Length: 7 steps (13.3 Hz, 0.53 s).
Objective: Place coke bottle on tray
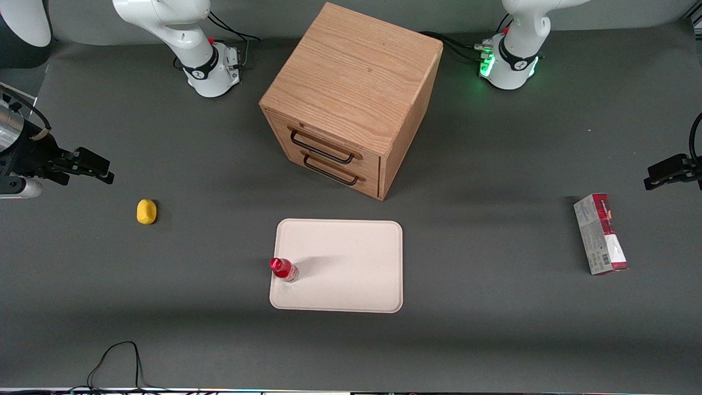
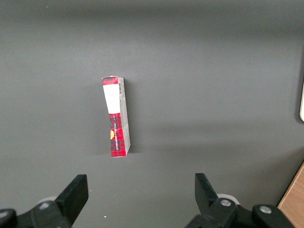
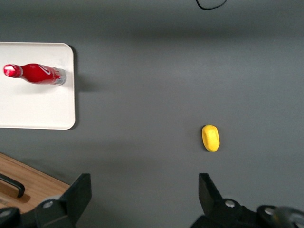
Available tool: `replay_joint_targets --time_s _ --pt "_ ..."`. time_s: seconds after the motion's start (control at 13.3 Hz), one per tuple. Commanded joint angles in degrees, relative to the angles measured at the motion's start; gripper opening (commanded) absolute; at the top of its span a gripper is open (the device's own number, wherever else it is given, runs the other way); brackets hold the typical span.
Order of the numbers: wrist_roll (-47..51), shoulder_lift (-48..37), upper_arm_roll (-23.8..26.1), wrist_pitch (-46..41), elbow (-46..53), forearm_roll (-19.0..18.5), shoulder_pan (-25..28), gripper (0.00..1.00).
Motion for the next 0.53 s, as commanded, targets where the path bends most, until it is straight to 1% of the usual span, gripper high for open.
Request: replay_joint_targets --time_s 0.0,0.3,0.45 --pt "-1.44 -0.92 -0.28 1.62 -2.58 0.67 -0.72 1.00" --pt "-3.11 -0.13 -1.16 1.01 -0.04 0.23 -0.73 1.00" --pt "-2.85 -0.21 -1.16 0.83 0.93 -1.34 -0.20 1.00"
